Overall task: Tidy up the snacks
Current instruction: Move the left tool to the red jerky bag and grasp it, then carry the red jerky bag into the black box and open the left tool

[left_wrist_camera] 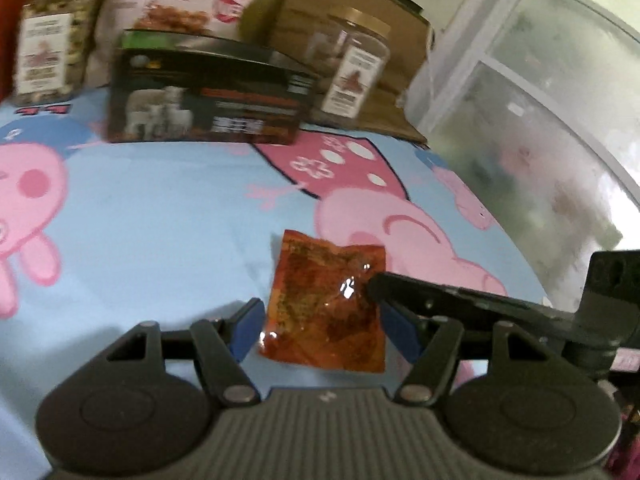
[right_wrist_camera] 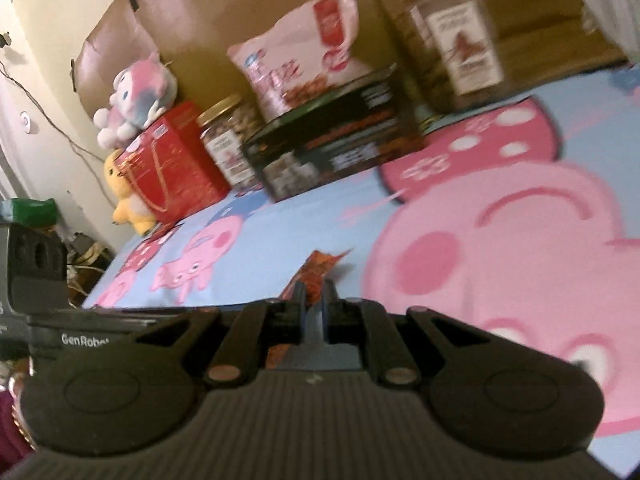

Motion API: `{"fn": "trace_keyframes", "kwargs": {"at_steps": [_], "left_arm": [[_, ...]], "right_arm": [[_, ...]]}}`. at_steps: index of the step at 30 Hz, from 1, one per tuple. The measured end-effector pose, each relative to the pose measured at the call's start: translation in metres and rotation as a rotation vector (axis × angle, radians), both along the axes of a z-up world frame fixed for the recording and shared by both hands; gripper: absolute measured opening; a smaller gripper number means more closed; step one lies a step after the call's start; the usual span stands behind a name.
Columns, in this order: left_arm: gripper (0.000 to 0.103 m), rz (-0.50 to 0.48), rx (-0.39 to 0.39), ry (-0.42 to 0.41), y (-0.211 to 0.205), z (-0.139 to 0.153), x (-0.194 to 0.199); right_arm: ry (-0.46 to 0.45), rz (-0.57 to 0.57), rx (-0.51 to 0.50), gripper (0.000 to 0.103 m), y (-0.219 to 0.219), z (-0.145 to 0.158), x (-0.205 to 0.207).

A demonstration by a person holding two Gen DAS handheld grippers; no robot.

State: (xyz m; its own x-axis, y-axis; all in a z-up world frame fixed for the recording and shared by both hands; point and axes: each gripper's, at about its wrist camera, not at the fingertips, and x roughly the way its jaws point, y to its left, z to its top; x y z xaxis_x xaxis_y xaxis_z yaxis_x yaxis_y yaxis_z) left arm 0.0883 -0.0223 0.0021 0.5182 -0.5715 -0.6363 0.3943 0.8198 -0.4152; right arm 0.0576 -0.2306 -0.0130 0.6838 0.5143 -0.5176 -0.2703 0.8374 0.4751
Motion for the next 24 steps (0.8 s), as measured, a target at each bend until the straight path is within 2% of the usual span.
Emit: {"fn": "trace_keyframes", "kwargs": {"at_steps": [2, 7, 9, 10, 13, 15, 17, 18, 21, 24], "left_arm": [[0.073, -0.002, 0.006, 0.007, -0.004, 0.001, 0.003], [0.073, -0.010, -0.047, 0.054, 0.004, 0.000, 0.007], [0.073, -0.015, -0.075, 0.072, 0.007, -0.001, 0.010], [0.073, -0.010, -0.091, 0.081, 0.008, -0.002, 0.012], [0.069, 0.001, -0.111, 0.083, 0.009, -0.003, 0.013], [0.061, 0.003, -0.125, 0.083, 0.009, -0.002, 0.014], [0.059, -0.002, -0.151, 0.092, 0.011, 0.003, 0.017], [0.059, 0.004, -0.147, 0.086, 0.010, 0.007, 0.020], [0.059, 0.011, -0.161, 0.052, 0.012, 0.024, 0.035], [0.059, 0.031, -0.183, 0.013, 0.016, 0.047, 0.055]], "right_arm": [[0.004, -0.012, -0.004, 0.014, -0.007, -0.005, 0.000], [0.049, -0.011, 0.058, 0.018, -0.022, -0.019, 0.004], [0.034, 0.021, 0.066, 0.028, -0.020, -0.018, 0.003], [0.024, 0.038, 0.057, 0.036, -0.017, -0.017, 0.002], [-0.008, 0.051, -0.009, 0.037, -0.008, -0.014, -0.001], [-0.031, 0.043, -0.055, 0.033, -0.002, -0.012, -0.003], [-0.066, 0.021, -0.068, 0.015, -0.002, -0.007, -0.004], [-0.072, 0.019, -0.042, 0.010, -0.006, -0.004, -0.001], [-0.118, 0.024, 0.009, 0.008, -0.008, 0.013, 0.012], [-0.195, 0.022, -0.022, 0.006, 0.001, 0.033, 0.030]]}}
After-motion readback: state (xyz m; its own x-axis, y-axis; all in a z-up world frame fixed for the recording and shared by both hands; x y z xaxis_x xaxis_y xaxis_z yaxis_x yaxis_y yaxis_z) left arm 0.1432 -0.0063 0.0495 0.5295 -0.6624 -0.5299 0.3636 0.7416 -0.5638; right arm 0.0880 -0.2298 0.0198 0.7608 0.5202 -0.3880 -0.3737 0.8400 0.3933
